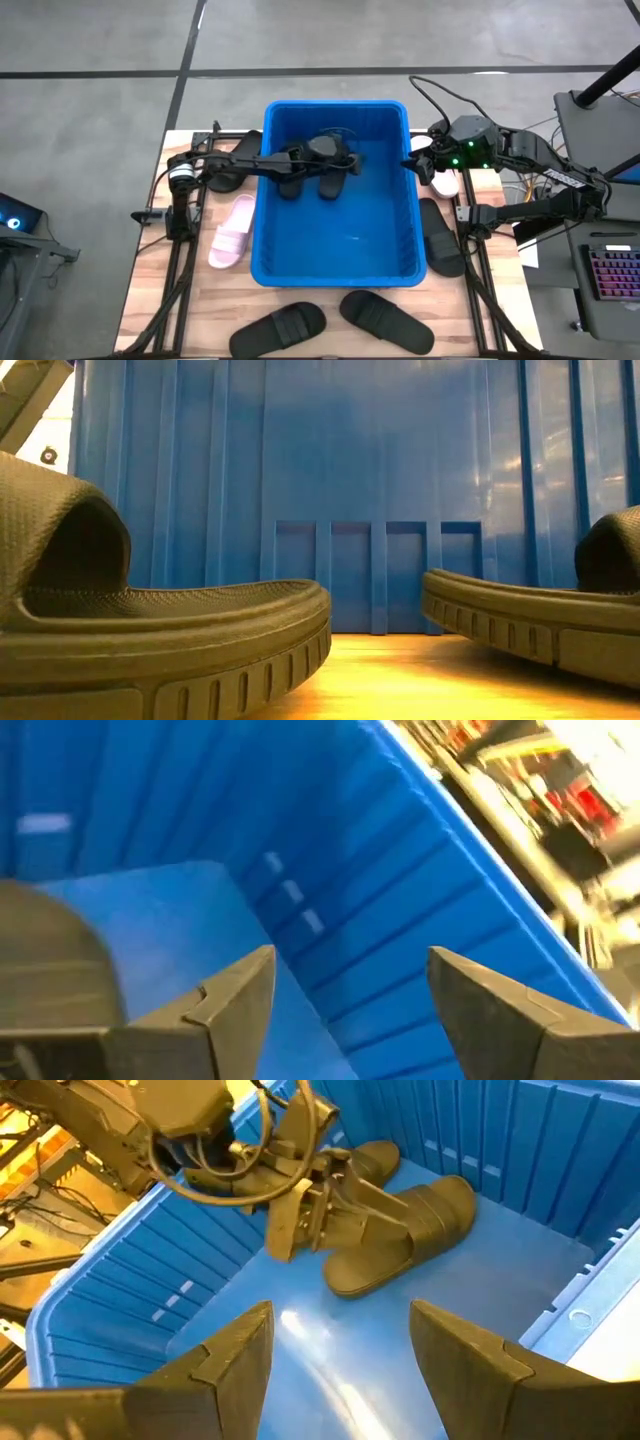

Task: Pick and place slides into bin
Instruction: Put the black slide into the blue bin

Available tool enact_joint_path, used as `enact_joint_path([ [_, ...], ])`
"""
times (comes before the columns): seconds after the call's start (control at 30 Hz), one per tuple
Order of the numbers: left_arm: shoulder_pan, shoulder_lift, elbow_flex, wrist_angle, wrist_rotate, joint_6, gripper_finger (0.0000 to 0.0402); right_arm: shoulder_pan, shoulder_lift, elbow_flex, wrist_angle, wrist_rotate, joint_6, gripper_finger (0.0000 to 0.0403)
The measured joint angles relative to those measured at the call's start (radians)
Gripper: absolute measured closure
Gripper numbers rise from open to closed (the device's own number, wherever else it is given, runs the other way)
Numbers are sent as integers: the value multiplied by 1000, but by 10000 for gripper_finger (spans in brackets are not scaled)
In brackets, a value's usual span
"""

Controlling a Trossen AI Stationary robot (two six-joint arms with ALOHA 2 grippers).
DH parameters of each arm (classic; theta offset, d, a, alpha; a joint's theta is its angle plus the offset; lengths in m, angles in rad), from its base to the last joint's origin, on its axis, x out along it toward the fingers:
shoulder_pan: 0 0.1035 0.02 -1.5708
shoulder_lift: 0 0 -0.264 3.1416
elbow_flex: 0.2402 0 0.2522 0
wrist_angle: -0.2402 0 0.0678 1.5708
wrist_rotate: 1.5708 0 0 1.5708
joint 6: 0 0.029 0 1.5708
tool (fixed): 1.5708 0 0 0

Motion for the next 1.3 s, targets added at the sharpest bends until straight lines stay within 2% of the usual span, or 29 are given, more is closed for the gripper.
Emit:
enact_joint_path([
  [0.2,0,0,55,-33,141,247,192,0,0,0,2,0,0,179],
  [0.4,2,0,120,-120,146,377,244,0,0,0,5,0,0,179],
  [0.57,3,-18,135,-127,166,430,316,0,0,0,5,0,-1,179],
  [0.67,3,-62,137,-122,197,447,373,0,0,0,5,0,-51,179],
  [0.73,3,-103,134,-127,203,451,393,0,0,0,4,-1,-88,179],
  [0.87,3,-209,125,-127,215,517,396,0,0,0,16,-60,-169,179],
  [1.03,6,-382,117,-166,216,536,400,3,1,0,149,-160,-286,179],
  [1.17,7,-526,97,-216,214,565,401,-2,24,5,224,-141,-310,186],
  [1.3,7,-663,91,-278,212,590,401,-21,78,30,224,-106,-299,221],
])
